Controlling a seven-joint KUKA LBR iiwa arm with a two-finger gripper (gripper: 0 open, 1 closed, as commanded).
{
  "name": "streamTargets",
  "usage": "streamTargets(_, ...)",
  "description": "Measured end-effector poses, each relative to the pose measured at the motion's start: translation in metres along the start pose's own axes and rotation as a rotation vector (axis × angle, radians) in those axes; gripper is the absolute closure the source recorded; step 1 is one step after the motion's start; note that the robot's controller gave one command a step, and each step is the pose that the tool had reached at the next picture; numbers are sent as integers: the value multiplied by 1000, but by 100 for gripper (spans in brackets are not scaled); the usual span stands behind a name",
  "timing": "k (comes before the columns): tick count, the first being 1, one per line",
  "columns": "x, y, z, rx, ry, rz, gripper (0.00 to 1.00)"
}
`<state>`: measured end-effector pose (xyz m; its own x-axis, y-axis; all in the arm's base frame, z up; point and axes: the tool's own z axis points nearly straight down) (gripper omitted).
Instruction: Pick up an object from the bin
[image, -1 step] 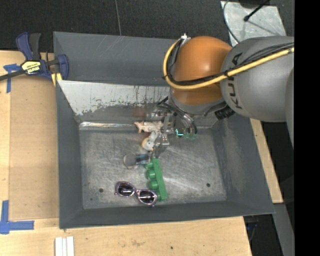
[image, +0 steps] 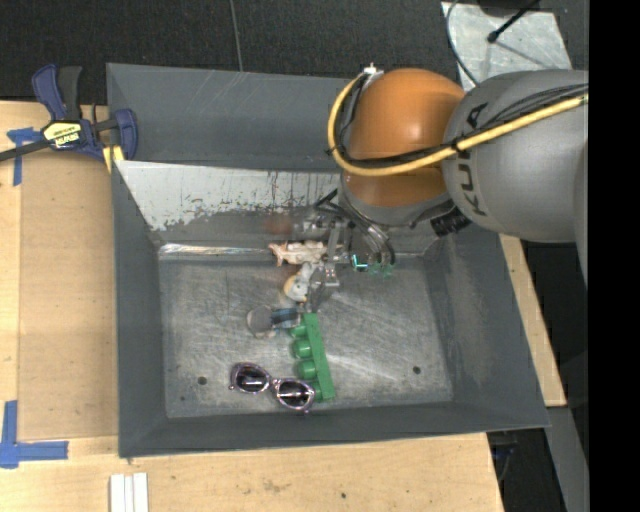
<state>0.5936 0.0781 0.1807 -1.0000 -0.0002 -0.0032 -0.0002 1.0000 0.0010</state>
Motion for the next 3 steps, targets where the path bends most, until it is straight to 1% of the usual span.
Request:
streamTargets(1,-14,-39,86,-18,15,289,100)
streamTargets(2,-13,-39,87,-18,18,289,0)
streamTargets(3,-12,-39,87,-18,19,289,0)
